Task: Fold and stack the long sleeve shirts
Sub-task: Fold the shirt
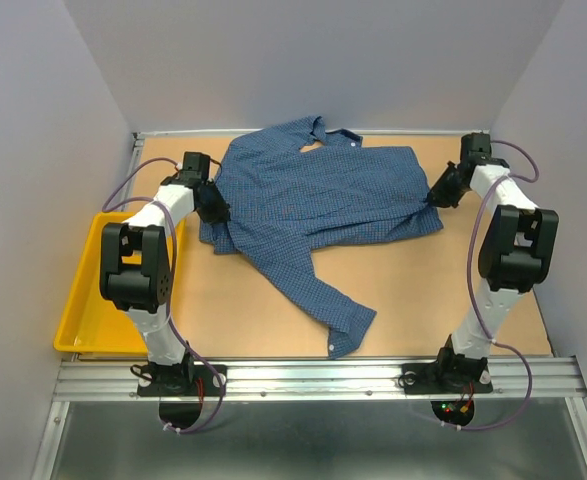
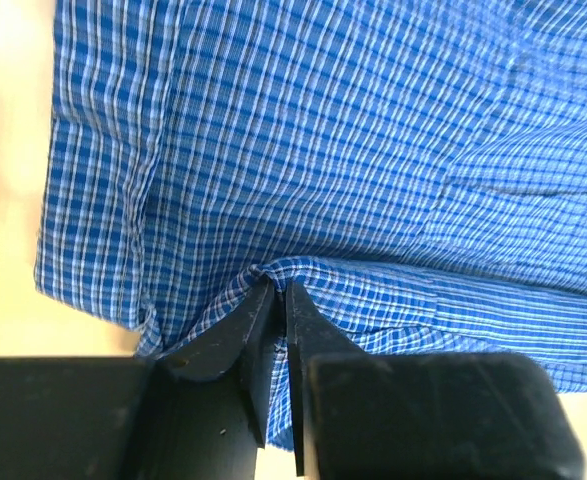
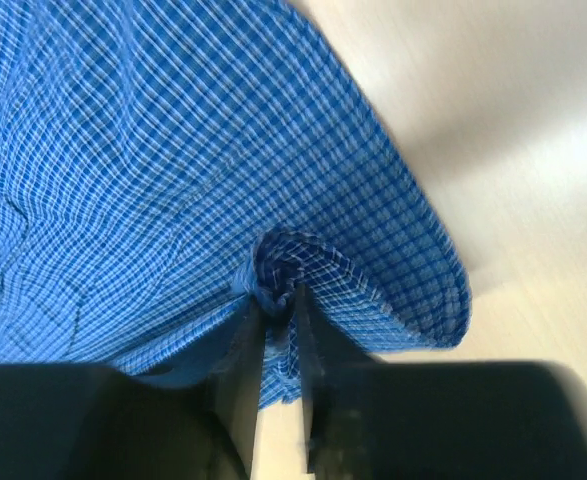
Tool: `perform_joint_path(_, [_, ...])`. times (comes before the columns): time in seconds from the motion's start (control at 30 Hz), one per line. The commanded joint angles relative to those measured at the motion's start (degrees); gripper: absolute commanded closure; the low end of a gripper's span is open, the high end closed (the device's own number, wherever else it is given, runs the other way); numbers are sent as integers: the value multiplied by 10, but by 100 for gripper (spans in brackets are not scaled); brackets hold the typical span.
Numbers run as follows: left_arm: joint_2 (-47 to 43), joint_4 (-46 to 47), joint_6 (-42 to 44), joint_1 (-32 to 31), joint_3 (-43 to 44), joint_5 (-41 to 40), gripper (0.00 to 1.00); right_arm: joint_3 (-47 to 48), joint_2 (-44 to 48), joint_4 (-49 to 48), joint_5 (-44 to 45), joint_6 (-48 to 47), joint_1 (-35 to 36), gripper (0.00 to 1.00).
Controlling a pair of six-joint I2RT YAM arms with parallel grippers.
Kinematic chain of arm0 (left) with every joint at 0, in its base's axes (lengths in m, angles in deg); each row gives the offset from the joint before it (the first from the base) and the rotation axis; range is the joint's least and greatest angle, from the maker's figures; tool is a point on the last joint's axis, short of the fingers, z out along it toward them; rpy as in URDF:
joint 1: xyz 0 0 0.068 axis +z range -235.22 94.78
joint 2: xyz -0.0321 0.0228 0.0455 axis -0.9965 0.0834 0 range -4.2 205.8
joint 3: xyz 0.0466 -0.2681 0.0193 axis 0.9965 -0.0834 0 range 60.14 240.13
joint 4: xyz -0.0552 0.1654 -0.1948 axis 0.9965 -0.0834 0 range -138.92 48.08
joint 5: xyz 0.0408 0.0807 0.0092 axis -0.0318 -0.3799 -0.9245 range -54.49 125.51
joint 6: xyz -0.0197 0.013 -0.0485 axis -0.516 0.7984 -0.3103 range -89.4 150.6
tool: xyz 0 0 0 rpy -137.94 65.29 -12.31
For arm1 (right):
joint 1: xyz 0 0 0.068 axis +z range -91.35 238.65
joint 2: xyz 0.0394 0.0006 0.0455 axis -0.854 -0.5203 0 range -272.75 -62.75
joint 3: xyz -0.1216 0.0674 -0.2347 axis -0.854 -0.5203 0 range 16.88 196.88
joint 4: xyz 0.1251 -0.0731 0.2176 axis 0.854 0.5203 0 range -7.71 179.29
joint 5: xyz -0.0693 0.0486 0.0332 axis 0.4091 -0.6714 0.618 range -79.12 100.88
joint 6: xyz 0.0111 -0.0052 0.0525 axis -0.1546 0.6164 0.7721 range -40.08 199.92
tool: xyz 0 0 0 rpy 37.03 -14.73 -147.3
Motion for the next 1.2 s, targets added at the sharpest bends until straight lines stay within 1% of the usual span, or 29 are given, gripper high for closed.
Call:
perform_joint_path(0.0, [-2,25,9,5,29,-14,75,49,-9,-23,-3,-7,0,66])
perform_joint_path(0.07, [-1,26,10,5,30,-8,71,51,-6,-24,1,-11,0,53])
perform_joint_path(0.1, [1,30,11,5,30,-3,67,50,3,-23,12,-15,0,42])
perform_joint_path(0.13, [2,33,11,5,30,0,64,48,8,-23,18,-22,0,38])
perform_joint_path(0.2, [2,36,12,6,32,7,56,43,23,-23,31,-34,0,37])
perform_joint_path(0.23, [1,37,11,6,41,12,50,37,41,-23,33,-38,0,37])
perform_joint_path(0.3, [-3,38,9,6,56,18,45,10,62,-24,31,-49,1,37])
perform_joint_path(0.33, [-7,39,8,6,61,29,38,-14,82,-25,28,-57,3,38])
perform_joint_path(0.4, [-23,43,5,6,68,39,30,-42,99,-26,37,-61,11,38])
perform_joint_path(0.43, [-31,47,5,6,70,48,19,-56,108,-26,40,-62,16,38])
perform_joint_path(0.47, [-51,49,7,6,69,50,13,-86,124,-32,43,-58,28,39])
perform_joint_path(0.5, [-63,51,7,6,68,50,8,-86,134,-37,47,-54,36,40])
perform_joint_path(0.53, [-77,50,9,6,60,48,1,-119,143,-44,51,-47,45,41])
perform_joint_path(0.6, [-121,54,13,5,42,33,1,-168,172,-75,71,-25,73,43])
perform_joint_path(0.67, [-167,63,13,2,-3,17,1,-193,186,-100,93,4,88,48])
perform_joint_path(0.7, [-179,68,13,1,-37,11,1,-208,186,-106,99,12,106,49])
perform_joint_path(0.8, [-212,84,7,-3,-93,11,7,-219,181,-119,142,42,138,54])
perform_joint_path(0.83, [-216,99,0,-4,-126,15,9,-221,177,-120,149,50,142,54])
perform_joint_path(0.97, [-199,129,-9,-6,-165,36,14,-224,156,-122,168,82,157,55])
perform_joint_path(1.17, [-144,145,-6,-6,-149,30,18,-244,154,-121,221,107,165,55])
